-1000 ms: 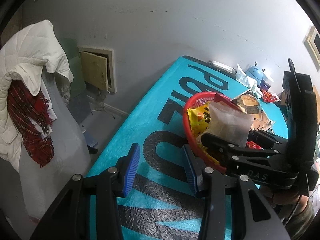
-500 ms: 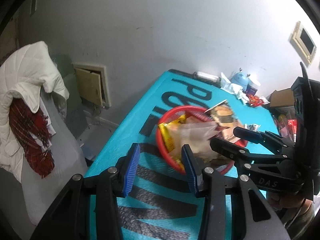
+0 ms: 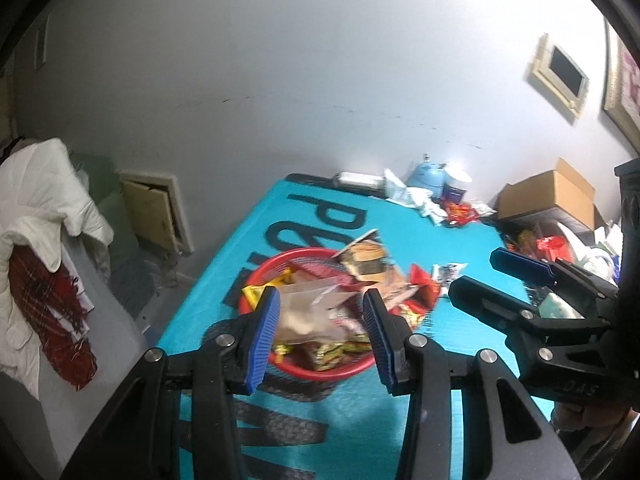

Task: Organize snacks
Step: 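Withdraw both tools from the basket toward the remaining snacks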

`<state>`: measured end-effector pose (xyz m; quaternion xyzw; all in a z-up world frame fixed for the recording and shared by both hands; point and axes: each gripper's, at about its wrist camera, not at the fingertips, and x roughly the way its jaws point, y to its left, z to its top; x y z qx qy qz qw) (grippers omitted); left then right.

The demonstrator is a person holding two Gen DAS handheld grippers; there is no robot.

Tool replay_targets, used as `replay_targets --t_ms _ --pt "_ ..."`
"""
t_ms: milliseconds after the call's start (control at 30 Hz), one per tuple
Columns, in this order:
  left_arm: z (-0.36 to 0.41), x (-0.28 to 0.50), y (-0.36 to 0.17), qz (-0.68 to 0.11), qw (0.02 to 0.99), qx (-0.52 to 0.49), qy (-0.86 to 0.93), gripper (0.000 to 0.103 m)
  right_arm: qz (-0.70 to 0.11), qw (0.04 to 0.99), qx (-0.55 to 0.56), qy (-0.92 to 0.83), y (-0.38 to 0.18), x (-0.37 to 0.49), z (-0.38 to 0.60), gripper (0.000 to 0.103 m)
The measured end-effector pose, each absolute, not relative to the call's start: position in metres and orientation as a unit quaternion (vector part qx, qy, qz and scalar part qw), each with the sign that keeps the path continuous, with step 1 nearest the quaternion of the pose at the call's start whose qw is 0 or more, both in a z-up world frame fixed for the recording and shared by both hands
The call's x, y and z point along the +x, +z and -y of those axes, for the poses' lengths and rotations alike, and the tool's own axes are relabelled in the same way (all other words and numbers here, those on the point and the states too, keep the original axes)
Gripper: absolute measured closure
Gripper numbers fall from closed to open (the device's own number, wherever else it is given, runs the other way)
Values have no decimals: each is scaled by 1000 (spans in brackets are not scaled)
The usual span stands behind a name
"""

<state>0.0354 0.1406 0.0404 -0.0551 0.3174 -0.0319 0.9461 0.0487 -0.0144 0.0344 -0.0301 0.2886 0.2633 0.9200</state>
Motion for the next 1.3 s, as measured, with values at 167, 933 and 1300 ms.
replay_targets --t_ms 167,933,1300 --pt "-116 29 47 -311 947 -45 -58 61 -276 929 -26 246 43 34 39 28" --pt "-21 48 39 -336 930 -12 -148 61 -273 951 -1 146 43 25 140 28" --pt "-4 78 4 -373 914 -6 -159 61 -300 946 15 125 20 57 158 28"
